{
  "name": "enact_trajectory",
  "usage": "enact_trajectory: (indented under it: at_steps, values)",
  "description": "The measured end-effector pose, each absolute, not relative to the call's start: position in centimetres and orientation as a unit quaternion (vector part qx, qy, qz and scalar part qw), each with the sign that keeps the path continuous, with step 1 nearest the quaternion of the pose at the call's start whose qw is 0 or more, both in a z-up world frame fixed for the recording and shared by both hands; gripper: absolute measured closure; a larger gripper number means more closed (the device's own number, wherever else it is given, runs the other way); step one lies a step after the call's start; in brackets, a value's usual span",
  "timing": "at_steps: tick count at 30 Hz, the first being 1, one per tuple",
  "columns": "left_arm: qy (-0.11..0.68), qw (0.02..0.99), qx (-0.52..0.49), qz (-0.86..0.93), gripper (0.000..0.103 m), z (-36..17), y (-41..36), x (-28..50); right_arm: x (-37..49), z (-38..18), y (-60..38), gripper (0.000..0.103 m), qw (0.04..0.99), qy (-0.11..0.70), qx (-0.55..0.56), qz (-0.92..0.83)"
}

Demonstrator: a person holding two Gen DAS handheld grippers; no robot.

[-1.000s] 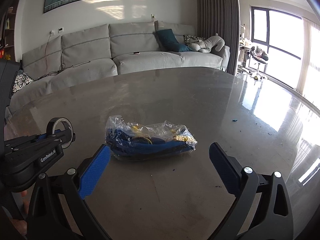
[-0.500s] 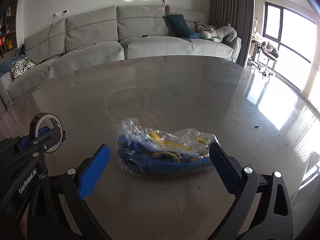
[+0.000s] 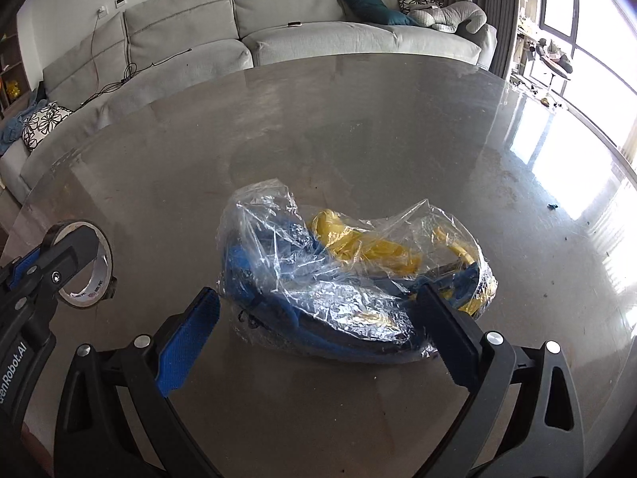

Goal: Collect trash
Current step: 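Grasp the large clear bag of blue and yellow items with the right gripper, then carry the tape roll and large bag in both grippers over the bin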

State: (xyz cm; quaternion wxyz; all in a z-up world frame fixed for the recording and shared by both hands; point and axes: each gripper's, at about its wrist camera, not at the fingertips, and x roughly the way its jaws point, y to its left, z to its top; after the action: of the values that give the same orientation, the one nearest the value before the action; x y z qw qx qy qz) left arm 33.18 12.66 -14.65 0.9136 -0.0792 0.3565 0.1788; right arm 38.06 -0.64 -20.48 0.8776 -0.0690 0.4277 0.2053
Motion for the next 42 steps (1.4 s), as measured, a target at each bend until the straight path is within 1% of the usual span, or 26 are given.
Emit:
enact_trajectory:
  at_steps: [2, 4, 5, 6, 7, 9, 10, 11, 12, 14, 16, 21, 27, 29, 32, 37, 42]
  values:
    - [0.356, 0.914, -0.076, 0.177, 0.086, -14.7, 12.6, 33.1, 37.7, -20.7, -0.3, 0.006, 0.877, 0.432, -0.077, 0.196]
    - [0.356, 0.915, -0.077, 0.174, 0.086, -14.7, 12.5, 33.1, 37.2, -20.8, 0.0, 0.011, 0.877, 0.433, -0.095, 0.186]
    - [0.355, 0.915, -0.076, 0.174, 0.086, -14.7, 12.5, 33.0, 37.1, -20.8, 0.0, 0.016, 0.879, 0.431, -0.097, 0.183]
    - [0.355, 0.916, -0.076, 0.173, 0.086, -14.7, 12.5, 33.0, 36.9, -20.7, -0.2, 0.024, 0.880, 0.429, -0.094, 0.181]
    - [0.354, 0.916, -0.077, 0.172, 0.086, -14.7, 12.5, 32.9, 36.8, -20.7, -0.4, 0.028, 0.882, 0.426, -0.092, 0.179]
    - [0.354, 0.916, -0.076, 0.171, 0.086, -14.6, 12.4, 32.9, 36.7, -20.5, -1.0, 0.052, 0.886, 0.421, -0.092, 0.172]
    - [0.353, 0.917, -0.075, 0.171, 0.086, -14.6, 12.5, 32.8, 36.7, -20.4, -1.2, 0.060, 0.888, 0.419, -0.093, 0.167]
    - [0.353, 0.917, -0.075, 0.171, 0.086, -14.6, 12.4, 32.8, 36.6, -20.4, -1.6, 0.072, 0.890, 0.416, -0.094, 0.161]
    - [0.352, 0.917, -0.074, 0.170, 0.086, -14.6, 12.4, 32.8, 36.7, -20.3, -2.1, 0.078, 0.891, 0.415, -0.088, 0.164]
    - [0.350, 0.918, -0.073, 0.169, 0.086, -14.5, 12.3, 32.8, 36.6, -19.9, -2.9, 0.085, 0.893, 0.411, -0.070, 0.167]
    - [0.347, 0.920, -0.072, 0.169, 0.086, -14.3, 12.3, 32.6, 36.2, -19.1, -3.6, 0.087, 0.900, 0.400, -0.063, 0.163]
    - [0.339, 0.926, -0.068, 0.153, 0.086, -13.8, 11.2, 32.4, 33.8, -16.2, -5.3, 0.087, 0.918, 0.359, -0.049, 0.160]
    - [0.320, 0.940, -0.059, 0.099, 0.086, -12.8, 8.4, 31.5, 30.4, -14.1, -9.7, 0.087, 0.934, 0.326, 0.010, 0.147]
    - [0.317, 0.944, -0.044, 0.083, 0.086, -12.7, 6.9, 31.2, 29.0, -13.4, -11.1, 0.087, 0.942, 0.308, 0.008, 0.134]
    - [0.312, 0.948, -0.038, 0.043, 0.086, -12.6, 4.6, 30.6, 26.4, -12.5, -13.6, 0.087, 0.953, 0.278, 0.033, 0.119]
    - [0.289, 0.957, 0.003, -0.040, 0.086, -12.4, -0.7, 28.8, 22.6, -12.1, -17.2, 0.087, 0.964, 0.253, 0.050, 0.067]
    - [0.281, 0.949, 0.039, -0.136, 0.086, -13.5, -6.5, 26.4, 19.6, -12.1, -21.8, 0.086, 0.970, 0.229, 0.077, 0.022]
